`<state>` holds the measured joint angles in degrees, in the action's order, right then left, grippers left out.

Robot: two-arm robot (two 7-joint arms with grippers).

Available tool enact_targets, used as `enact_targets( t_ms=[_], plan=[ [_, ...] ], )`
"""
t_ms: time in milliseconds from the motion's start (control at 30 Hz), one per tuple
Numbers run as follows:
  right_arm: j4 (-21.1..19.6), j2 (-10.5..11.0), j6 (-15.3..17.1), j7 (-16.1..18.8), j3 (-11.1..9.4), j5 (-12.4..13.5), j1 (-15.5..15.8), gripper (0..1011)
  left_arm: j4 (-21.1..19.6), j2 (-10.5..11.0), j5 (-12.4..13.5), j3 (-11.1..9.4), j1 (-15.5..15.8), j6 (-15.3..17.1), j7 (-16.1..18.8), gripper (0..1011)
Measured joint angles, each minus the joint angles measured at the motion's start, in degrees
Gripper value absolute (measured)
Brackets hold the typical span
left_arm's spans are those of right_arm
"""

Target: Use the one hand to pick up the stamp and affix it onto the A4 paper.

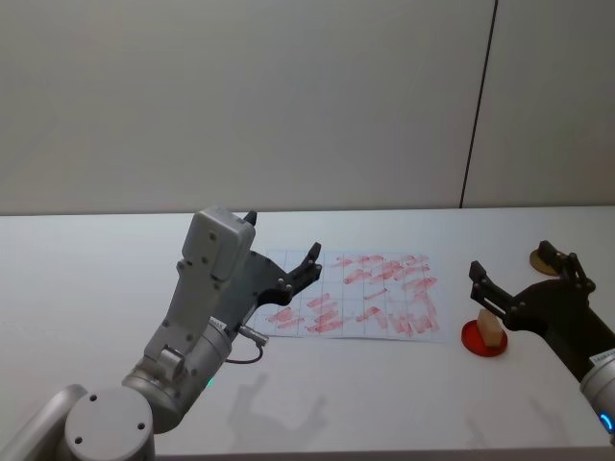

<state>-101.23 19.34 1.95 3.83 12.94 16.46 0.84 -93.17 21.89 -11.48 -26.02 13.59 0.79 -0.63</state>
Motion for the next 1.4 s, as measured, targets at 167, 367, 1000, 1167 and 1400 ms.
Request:
enact_targets(
  t_ms=[167,367,1000,1167,1400],
  plan=[
    [0.0,0.0,0.0,0.0,0.0,0.0,0.0,1001,0.0,0.0,0.0,0.0,0.0,0.0,0.0,993],
    [0.0,0.0,0.0,0.0,0.0,0.0,0.0,1001,0.0,0.0,0.0,0.0,0.0,0.0,0.0,993],
    [0.0,-0.05,0.07,-0.03,0.0,-0.03,-0.01,1001,0.0,0.0,0.0,0.0,0.0,0.0,0.0,993],
    [-0.28,-0.46,0.88,-0.99,0.1,-0.31,-0.1,1001,0.0,0.0,0.0,0.0,0.0,0.0,0.0,993],
    [-0.75,-1.4,3.5,-3.64,0.3,-0.96,-0.37,1001,0.0,0.0,0.0,0.0,0.0,0.0,0.0,993]
  ],
)
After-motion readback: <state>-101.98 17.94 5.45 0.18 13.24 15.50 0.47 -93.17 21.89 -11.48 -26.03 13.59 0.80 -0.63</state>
